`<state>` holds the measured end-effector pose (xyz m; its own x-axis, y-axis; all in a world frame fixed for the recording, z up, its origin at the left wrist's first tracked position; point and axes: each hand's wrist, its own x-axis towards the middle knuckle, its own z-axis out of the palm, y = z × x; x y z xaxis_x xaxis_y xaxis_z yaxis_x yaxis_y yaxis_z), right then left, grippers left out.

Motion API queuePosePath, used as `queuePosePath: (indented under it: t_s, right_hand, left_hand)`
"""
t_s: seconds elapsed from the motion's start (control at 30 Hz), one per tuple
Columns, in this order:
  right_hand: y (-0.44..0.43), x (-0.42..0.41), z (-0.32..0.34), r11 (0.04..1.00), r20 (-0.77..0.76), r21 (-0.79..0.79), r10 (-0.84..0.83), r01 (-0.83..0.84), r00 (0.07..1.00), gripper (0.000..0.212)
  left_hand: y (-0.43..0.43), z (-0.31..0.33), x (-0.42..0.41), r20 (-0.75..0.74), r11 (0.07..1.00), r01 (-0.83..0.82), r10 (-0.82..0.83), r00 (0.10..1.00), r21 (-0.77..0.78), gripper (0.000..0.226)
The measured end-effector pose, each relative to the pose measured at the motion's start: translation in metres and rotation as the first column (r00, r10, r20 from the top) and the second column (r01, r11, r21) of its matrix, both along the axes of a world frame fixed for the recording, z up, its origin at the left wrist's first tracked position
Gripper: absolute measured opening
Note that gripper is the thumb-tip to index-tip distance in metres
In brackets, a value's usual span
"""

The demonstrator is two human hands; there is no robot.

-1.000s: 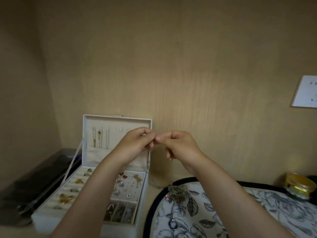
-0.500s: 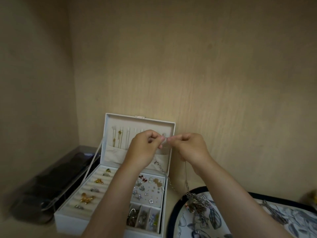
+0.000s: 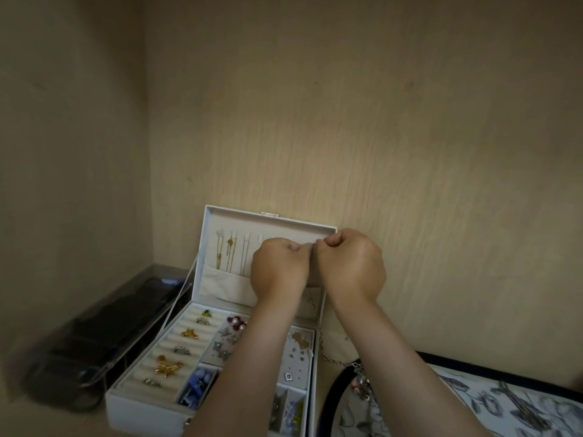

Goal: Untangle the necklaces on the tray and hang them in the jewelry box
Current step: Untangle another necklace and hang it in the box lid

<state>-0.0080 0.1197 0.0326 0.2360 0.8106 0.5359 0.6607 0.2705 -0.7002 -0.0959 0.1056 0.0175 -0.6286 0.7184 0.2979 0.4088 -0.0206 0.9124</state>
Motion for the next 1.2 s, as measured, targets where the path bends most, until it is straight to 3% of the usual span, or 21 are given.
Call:
queuePosePath:
  t_s: [0.13,0.27,0.4,0.6,0.7,0.77,0.9,0.97,1.1,1.2]
  right_hand:
    - [-0.003,0.001,0.002,0.998,0.203,0.062,-0.036,0.024,0.979,0.015]
    - [-0.005,0.001,0.006,0.996,0.306,0.06,-0.078,0.062,0.949,0.019]
    - [-0.007,0.004,0.008,0.996,0.385,0.016,-0.089,0.09,0.919,0.021]
    - [-0.007,0.01,-0.008,0.998,0.471,0.056,-0.007,-0.022,0.882,0.02]
    - [-0.012,0.02,-0.026,0.982,0.266,0.055,0.163,-0.183,0.95,0.005]
    - [-0.015,0.026,-0.038,0.955,0.058,0.027,0.294,-0.296,0.954,0.009]
    - [-0.015,0.04,-0.054,0.853,-0.323,-0.164,0.428,-0.495,0.844,0.021]
    - [-0.013,0.051,-0.058,0.758,-0.404,-0.282,0.462,-0.588,0.79,0.028]
    - [-0.006,0.077,-0.065,0.689,-0.174,-0.451,0.556,-0.568,0.813,0.031]
    - [-0.005,0.094,-0.069,0.651,0.077,-0.571,0.649,-0.501,0.757,0.032]
  left_hand:
    - [-0.001,0.004,-0.002,-0.071,0.993,-0.019,0.011,0.997,-0.115,0.043]
    - [0.001,0.01,-0.006,-0.145,0.971,-0.024,-0.011,0.989,-0.238,0.041]
    - [0.0,0.015,-0.012,-0.064,0.921,0.082,-0.115,0.991,-0.381,0.045]
    - [-0.007,0.015,-0.015,-0.1,0.921,0.132,-0.18,0.979,-0.365,0.04]
    - [-0.01,0.0,-0.015,-0.04,0.926,0.273,-0.293,0.955,-0.26,0.032]
    - [-0.012,-0.012,-0.015,0.043,0.915,0.37,-0.368,0.929,-0.161,0.02]
    - [-0.023,-0.023,-0.014,0.055,0.894,0.44,-0.436,0.898,-0.09,0.009]
    - [-0.028,-0.027,-0.015,0.003,0.89,0.439,-0.442,0.897,-0.124,0.009]
    - [-0.037,-0.037,-0.01,-0.134,0.881,0.432,-0.459,0.878,-0.192,0.018]
    - [-0.043,-0.044,-0.007,-0.343,0.899,0.367,-0.432,0.834,-0.241,0.022]
